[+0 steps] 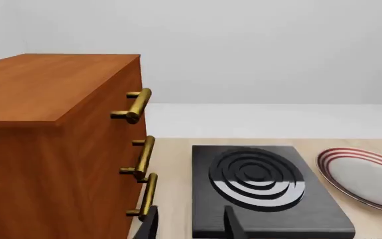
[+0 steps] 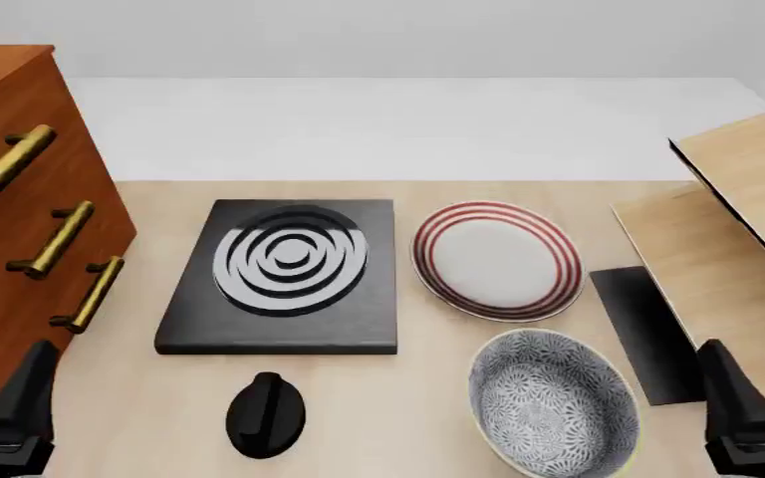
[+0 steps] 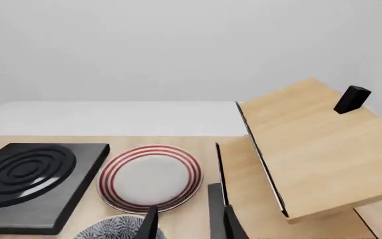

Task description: Pick up the cream cheese and put it in the bowl.

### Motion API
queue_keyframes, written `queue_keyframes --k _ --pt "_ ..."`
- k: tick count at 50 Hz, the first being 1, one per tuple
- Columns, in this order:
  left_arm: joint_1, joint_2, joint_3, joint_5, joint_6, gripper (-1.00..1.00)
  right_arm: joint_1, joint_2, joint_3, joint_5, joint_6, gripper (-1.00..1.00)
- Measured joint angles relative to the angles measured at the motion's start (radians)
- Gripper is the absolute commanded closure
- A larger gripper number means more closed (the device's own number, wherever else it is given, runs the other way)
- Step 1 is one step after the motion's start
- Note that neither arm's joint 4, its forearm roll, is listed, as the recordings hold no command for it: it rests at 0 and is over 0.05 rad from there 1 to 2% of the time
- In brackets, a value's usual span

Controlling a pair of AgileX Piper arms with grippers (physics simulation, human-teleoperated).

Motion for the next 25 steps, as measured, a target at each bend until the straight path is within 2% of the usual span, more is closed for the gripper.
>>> queue_keyframes --k 16,25 --pt "0.003 0.003 0.003 -0.003 0.006 -1.00 0.012 0.016 0.002 0.004 -0.041 -1.00" --pt "0.006 0.001 0.004 -0.003 0.012 -1.00 0.054 0.041 -0.022 0.008 -0.097 -1.00"
